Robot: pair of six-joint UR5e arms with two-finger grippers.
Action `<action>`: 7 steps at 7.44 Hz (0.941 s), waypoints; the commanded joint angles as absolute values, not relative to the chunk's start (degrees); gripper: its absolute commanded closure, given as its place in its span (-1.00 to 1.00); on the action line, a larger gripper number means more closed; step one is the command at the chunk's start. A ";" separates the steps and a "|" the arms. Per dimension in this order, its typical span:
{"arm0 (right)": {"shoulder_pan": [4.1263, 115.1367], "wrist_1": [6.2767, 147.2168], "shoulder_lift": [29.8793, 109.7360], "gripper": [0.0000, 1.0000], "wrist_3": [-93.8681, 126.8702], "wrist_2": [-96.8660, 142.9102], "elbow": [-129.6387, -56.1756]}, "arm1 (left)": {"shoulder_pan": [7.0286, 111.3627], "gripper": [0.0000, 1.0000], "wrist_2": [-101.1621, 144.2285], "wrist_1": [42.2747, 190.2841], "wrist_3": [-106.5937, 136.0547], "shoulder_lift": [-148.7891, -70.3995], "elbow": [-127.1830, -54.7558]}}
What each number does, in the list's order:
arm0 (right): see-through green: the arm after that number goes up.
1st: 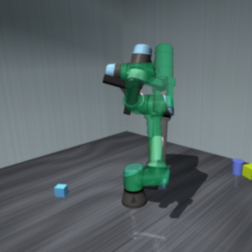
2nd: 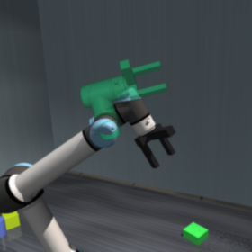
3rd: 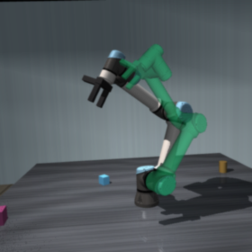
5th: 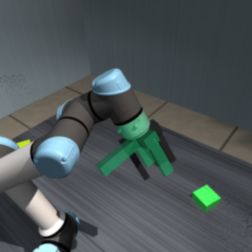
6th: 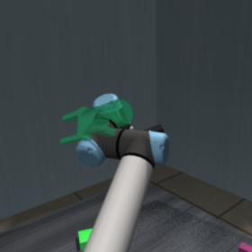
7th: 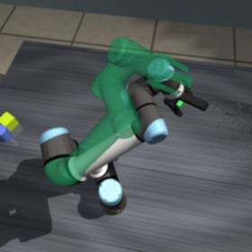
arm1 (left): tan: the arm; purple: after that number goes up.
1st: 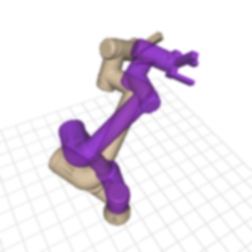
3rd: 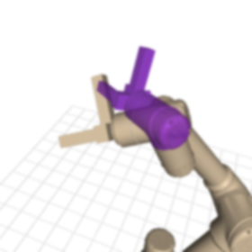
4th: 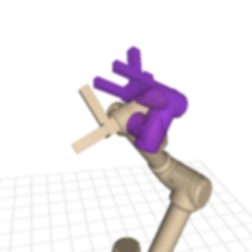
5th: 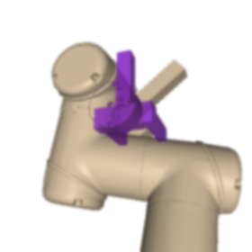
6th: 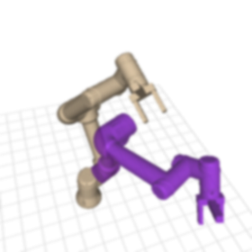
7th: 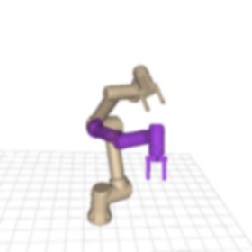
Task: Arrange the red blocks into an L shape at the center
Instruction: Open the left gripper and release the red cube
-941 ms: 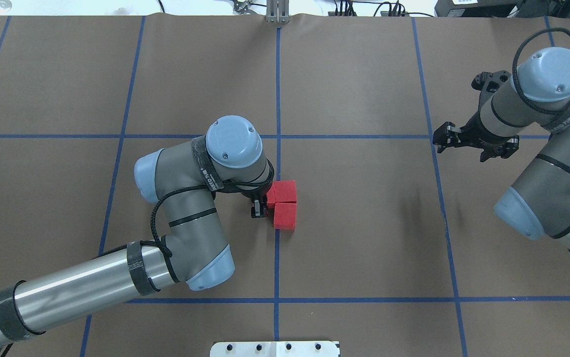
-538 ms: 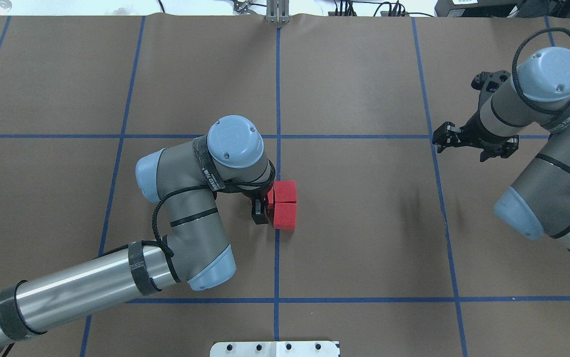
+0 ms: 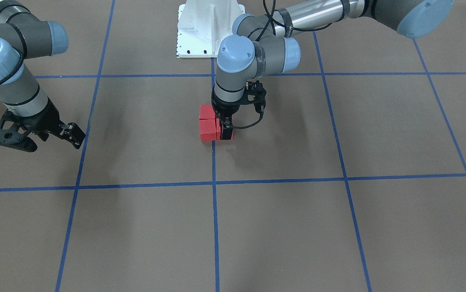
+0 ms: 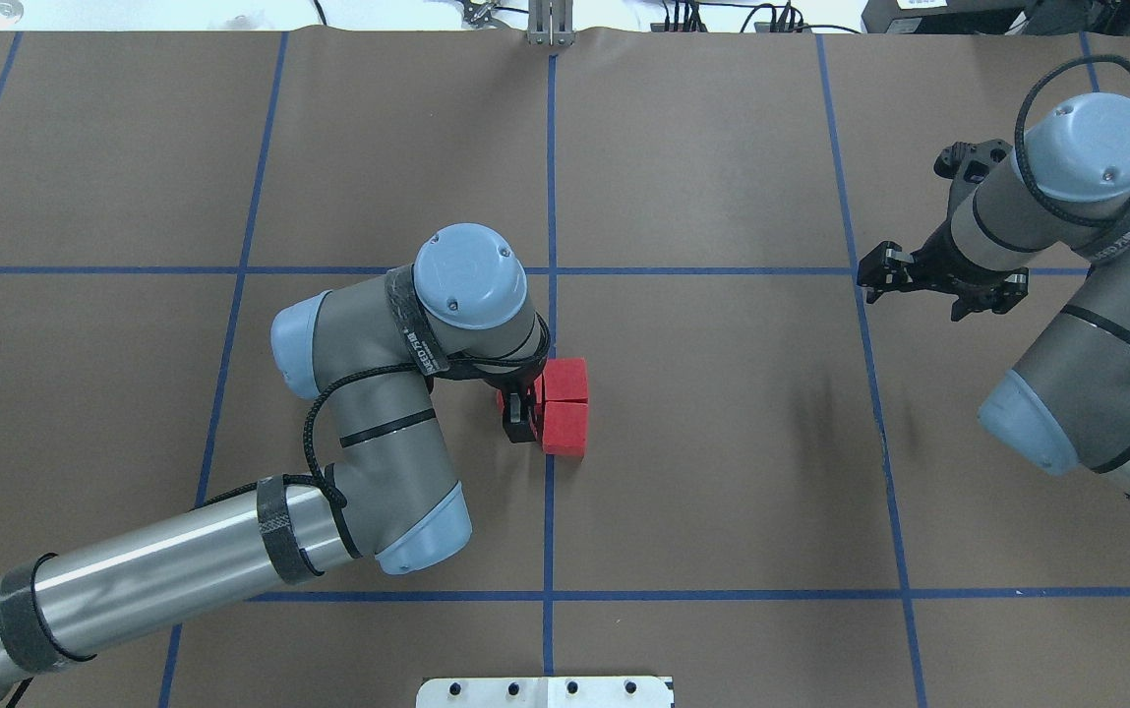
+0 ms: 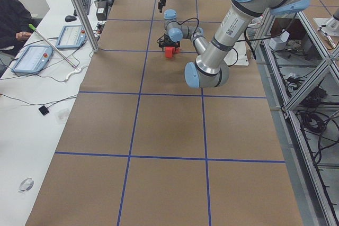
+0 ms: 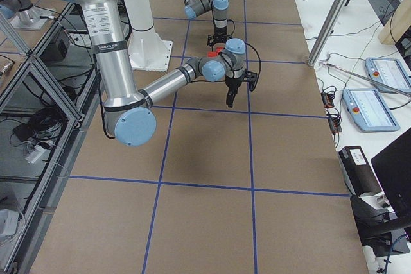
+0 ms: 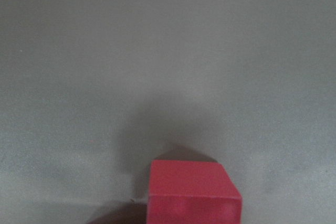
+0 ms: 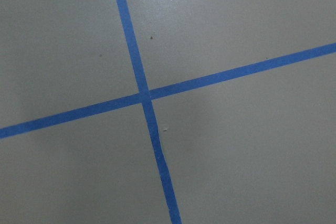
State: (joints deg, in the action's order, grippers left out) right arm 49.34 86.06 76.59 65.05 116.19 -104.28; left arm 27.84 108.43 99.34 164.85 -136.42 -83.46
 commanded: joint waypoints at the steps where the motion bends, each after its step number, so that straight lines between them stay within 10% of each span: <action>1: 49.31 86.04 76.55 -1.00 65.13 116.19 -104.33 | 27.95 -1.00 108.63 96.69 164.62 -136.06 -86.29; 7: 53.94 86.04 77.08 -1.00 64.34 121.09 -104.41 | 29.00 -1.00 112.67 92.99 139.12 -117.58 -113.14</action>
